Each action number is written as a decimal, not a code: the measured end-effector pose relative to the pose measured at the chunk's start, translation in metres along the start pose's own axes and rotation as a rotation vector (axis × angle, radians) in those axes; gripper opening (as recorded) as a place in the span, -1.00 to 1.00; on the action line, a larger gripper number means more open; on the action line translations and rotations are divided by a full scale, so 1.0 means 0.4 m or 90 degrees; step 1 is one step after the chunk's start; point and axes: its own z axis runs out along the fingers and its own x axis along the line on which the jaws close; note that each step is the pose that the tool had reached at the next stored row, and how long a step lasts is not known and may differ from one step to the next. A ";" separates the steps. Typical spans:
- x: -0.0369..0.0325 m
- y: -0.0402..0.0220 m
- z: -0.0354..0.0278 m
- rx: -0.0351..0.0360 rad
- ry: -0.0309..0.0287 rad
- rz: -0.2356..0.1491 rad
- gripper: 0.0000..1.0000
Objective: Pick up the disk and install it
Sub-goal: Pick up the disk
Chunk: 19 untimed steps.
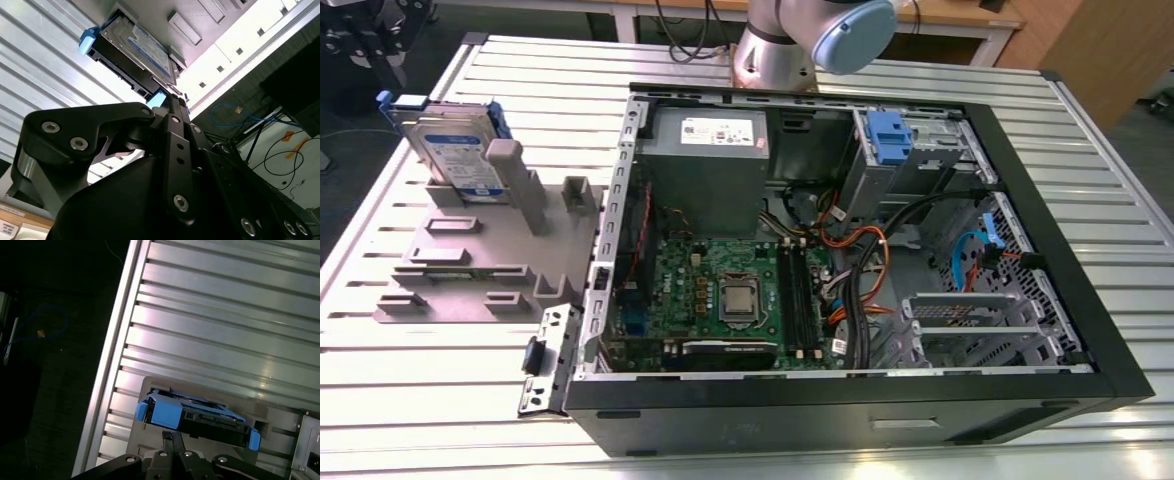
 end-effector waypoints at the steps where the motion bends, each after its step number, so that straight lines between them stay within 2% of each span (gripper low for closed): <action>1: 0.000 0.000 0.000 0.0000 0.0000 0.000 -0.79; 5: 0.000 0.000 0.000 0.0000 0.0001 -0.002 -0.79; 8: 0.000 0.000 0.000 0.0006 0.0006 -0.014 -0.79; 19: 0.000 0.000 0.000 0.0039 0.0037 -0.090 -0.79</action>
